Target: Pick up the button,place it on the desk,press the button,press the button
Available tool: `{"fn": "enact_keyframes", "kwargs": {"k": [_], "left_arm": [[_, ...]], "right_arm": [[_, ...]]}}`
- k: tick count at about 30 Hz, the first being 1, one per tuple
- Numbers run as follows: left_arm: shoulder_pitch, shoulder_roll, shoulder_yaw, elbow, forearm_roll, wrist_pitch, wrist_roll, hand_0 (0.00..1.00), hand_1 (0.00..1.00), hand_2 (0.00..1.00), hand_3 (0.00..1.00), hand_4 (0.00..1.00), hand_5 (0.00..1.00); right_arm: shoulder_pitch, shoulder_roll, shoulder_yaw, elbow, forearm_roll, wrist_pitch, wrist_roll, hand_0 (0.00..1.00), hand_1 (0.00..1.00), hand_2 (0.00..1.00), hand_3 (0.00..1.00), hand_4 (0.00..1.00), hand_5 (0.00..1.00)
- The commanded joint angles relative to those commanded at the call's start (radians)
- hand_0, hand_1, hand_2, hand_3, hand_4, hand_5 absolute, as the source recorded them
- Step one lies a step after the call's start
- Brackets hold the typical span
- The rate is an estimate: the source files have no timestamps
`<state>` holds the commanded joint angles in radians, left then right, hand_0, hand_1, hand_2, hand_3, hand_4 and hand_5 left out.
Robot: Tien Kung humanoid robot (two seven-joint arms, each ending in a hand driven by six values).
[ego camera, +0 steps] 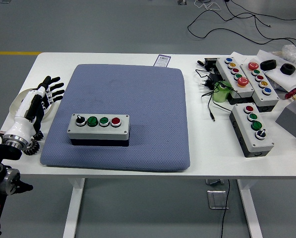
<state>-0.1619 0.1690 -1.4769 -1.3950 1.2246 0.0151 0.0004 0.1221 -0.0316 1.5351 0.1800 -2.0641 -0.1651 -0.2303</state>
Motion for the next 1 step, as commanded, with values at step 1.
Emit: {"fn": "enact_keyframes", "kwargs": {"k": [1], "left_arm": [[0.000,0.000,0.000,0.000,0.000,0.000,0.000,0.779,0.796,0.818,0.825,0.728,0.998]], "right_arm": [[0.000,0.000,0.001,0.000,-0.001,0.000,0.000,0.673,0.658,0.674,0.624,0.310,0.173]]}}
